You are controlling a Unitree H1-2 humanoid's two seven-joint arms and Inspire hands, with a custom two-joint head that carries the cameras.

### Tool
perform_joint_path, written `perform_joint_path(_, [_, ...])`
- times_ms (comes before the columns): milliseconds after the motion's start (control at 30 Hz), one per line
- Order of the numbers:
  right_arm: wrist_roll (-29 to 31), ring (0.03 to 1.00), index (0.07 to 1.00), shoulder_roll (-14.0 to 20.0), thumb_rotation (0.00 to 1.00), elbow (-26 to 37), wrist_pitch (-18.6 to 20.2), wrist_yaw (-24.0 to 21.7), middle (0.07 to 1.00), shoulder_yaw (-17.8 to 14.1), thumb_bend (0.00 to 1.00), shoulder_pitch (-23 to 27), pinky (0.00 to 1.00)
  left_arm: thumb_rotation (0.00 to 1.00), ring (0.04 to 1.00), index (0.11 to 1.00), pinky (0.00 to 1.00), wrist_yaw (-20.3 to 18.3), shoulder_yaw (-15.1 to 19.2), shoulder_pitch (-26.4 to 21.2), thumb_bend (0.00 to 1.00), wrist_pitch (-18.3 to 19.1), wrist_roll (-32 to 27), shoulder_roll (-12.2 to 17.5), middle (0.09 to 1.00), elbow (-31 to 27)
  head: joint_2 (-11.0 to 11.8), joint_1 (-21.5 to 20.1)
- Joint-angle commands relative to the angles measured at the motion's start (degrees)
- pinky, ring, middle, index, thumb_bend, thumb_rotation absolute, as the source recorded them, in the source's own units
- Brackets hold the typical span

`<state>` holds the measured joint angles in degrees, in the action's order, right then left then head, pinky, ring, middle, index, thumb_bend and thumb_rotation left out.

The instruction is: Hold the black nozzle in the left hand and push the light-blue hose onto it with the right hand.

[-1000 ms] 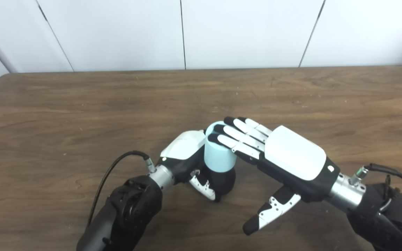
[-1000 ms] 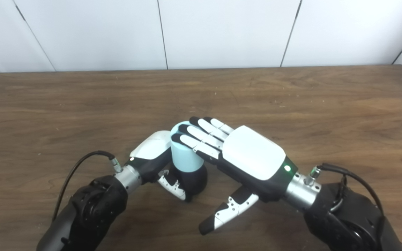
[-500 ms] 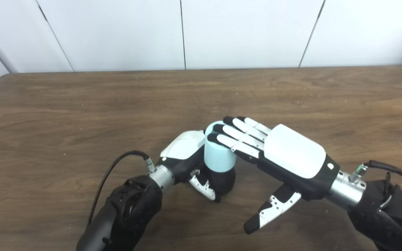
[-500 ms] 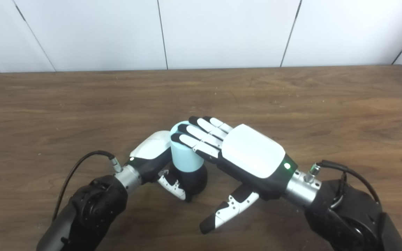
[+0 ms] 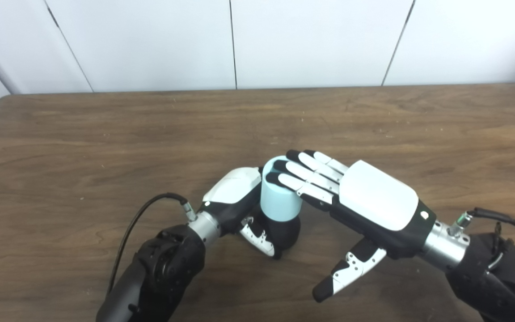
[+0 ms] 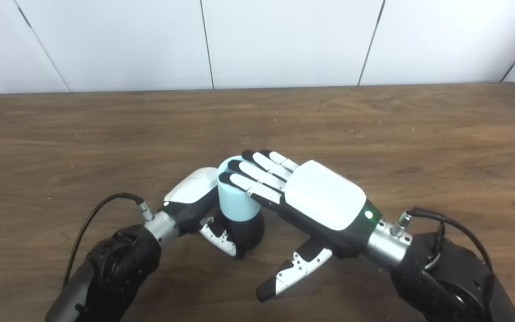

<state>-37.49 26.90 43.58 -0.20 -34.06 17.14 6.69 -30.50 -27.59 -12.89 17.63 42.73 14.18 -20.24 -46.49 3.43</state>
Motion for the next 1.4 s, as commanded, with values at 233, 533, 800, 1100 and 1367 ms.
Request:
perform_joint_path(233, [-0.99,1.000,0.941,1.24,0.96,-0.72,0.77,-4.87,0.985,2.21,0.62,-2.38,1.00,0.00,0.705,0.481,1.00,-2.70,-1.00,0.60,0.52,2.25,0.78,0.17,0.495,1.42,-0.10,0.00])
perform_joint_path(533, [-1.46,1.000,0.943,0.49,0.95,-0.66,2.22,-5.80,0.985,4.04,0.62,-0.48,1.00,0.00,0.717,0.483,1.00,-3.39,-2.25,0.09,0.52,3.11,2.28,0.05,0.497,0.81,-0.04,-0.05])
perform_joint_path(800, [-0.97,1.000,0.943,1.49,0.95,-1.29,2.25,-5.50,0.985,4.25,0.62,-0.02,1.00,0.00,0.721,0.482,1.00,-3.63,-2.90,-0.02,0.52,3.37,2.98,0.23,0.497,0.36,-0.24,-0.01])
perform_joint_path(1100, [-0.37,1.000,0.942,1.50,0.95,-2.17,3.07,-5.79,0.983,4.19,0.62,0.99,1.00,0.00,0.720,0.481,1.00,-3.57,-3.04,-0.24,0.52,3.07,2.31,0.15,0.496,0.76,-0.29,0.05])
perform_joint_path(1367, [-0.58,0.974,0.931,1.36,0.95,-2.30,3.43,-5.64,0.954,4.78,0.62,-0.31,1.00,0.00,0.751,0.481,1.00,-3.68,-3.36,-0.28,0.52,3.32,2.46,0.13,0.496,0.61,-0.43,0.01])
